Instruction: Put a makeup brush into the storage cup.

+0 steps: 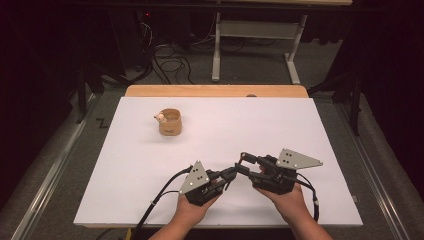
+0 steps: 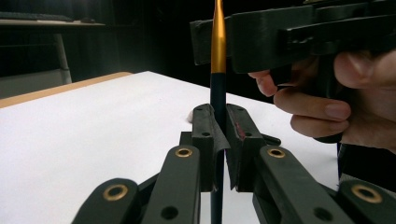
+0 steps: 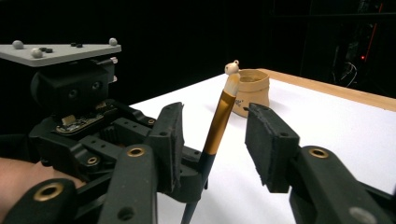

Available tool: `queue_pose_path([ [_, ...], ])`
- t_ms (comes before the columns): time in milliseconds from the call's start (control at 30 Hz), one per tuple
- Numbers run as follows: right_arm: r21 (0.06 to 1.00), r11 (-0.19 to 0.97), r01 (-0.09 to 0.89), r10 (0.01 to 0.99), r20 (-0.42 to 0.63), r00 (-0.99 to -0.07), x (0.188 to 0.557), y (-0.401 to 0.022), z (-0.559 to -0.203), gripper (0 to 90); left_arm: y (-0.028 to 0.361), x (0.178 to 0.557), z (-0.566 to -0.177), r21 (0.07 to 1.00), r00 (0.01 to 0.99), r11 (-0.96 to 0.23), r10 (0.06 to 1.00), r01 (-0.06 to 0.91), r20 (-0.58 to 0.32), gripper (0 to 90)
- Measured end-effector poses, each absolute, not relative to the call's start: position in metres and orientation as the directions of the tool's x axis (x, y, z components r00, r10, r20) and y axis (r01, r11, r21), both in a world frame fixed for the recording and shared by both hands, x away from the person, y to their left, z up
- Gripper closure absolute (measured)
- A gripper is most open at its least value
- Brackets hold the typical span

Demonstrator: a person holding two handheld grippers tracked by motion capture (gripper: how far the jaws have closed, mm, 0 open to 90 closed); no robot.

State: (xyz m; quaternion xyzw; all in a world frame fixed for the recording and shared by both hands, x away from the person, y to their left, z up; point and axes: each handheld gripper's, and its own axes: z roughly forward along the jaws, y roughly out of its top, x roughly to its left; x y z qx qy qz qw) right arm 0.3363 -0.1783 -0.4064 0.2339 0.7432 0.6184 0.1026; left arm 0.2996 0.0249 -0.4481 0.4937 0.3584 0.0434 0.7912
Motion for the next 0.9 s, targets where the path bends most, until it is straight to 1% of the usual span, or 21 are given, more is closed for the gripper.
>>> queue_pose_path([
  [133,0.967,0.119,0.225,0.470,0.145,-0.871,0.3366,-0.1792,-0.4074,66.3,0.0232,0.2985,-0.4487,0.814,0.740,0.504,0.423,0.288,-0.523,83.4],
  [533,0.965,0.104,0.240,0.467,0.166,-0.869,0.3370,-0.1811,-0.4102,81.7,0.0220,0.2985,-0.4500,0.823,0.743,0.493,0.431,0.281,-0.512,83.4],
  [667,0.964,0.104,0.243,0.453,0.172,-0.875,0.3363,-0.1810,-0.4104,84.9,0.0206,0.2984,-0.4509,0.827,0.744,0.486,0.433,0.283,-0.509,83.3],
  [900,0.965,0.126,0.228,0.457,0.148,-0.877,0.3346,-0.1797,-0.4102,85.6,0.0198,0.2994,-0.4503,0.833,0.739,0.468,0.441,0.295,-0.510,82.6],
])
